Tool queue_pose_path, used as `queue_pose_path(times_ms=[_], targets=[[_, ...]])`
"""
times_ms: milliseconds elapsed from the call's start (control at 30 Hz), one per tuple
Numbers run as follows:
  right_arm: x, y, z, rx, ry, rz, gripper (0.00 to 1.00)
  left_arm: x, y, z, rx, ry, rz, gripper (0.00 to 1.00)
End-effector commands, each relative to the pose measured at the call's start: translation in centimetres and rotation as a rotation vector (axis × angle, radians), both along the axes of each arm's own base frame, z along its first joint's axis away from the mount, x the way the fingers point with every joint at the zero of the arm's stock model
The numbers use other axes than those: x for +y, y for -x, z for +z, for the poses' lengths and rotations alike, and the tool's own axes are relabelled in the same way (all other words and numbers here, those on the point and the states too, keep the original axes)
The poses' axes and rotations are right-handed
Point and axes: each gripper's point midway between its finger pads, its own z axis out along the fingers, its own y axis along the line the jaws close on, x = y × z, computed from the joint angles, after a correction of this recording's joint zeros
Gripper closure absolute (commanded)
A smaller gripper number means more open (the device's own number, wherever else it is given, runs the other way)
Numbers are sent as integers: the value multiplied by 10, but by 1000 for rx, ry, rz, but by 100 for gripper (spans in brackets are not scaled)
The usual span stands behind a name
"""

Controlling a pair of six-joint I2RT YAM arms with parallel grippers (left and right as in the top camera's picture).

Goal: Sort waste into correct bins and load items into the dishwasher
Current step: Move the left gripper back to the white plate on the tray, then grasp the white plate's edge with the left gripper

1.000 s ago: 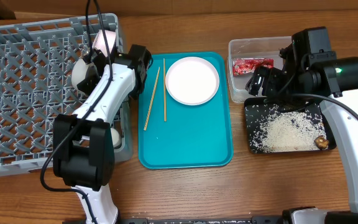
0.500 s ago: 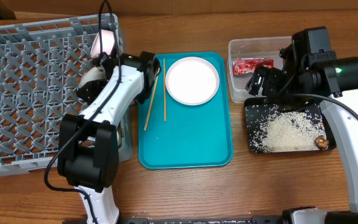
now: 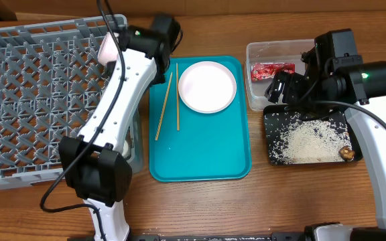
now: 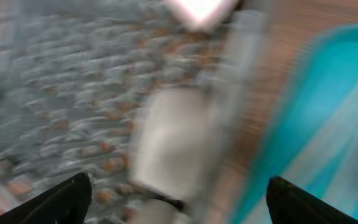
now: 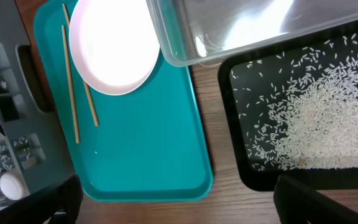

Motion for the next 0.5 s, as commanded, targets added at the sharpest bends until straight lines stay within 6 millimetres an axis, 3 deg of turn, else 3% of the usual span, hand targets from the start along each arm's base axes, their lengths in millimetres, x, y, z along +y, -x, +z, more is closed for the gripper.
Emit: queue_pose_path(times_ms=[0, 67, 167, 300, 367, 467], targets=[[-2, -2, 6, -22, 6, -7, 0, -91, -5, 8, 66, 377, -388, 11], [-2, -2, 6, -22, 6, -7, 0, -127, -13, 17, 18, 544, -478, 16], [-2, -2, 6, -22, 6, -7, 0, -152, -24, 17, -25, 650, -510, 27], [-2, -2, 6, -22, 6, -7, 0, -149, -39, -20, -9, 642, -295, 28], [-2, -2, 6, -22, 6, -7, 0, -151, -39, -43, 29, 651, -212, 36], [-2, -2, 6, -22, 6, -7, 0, -159, -37, -78, 91, 649, -124, 35]])
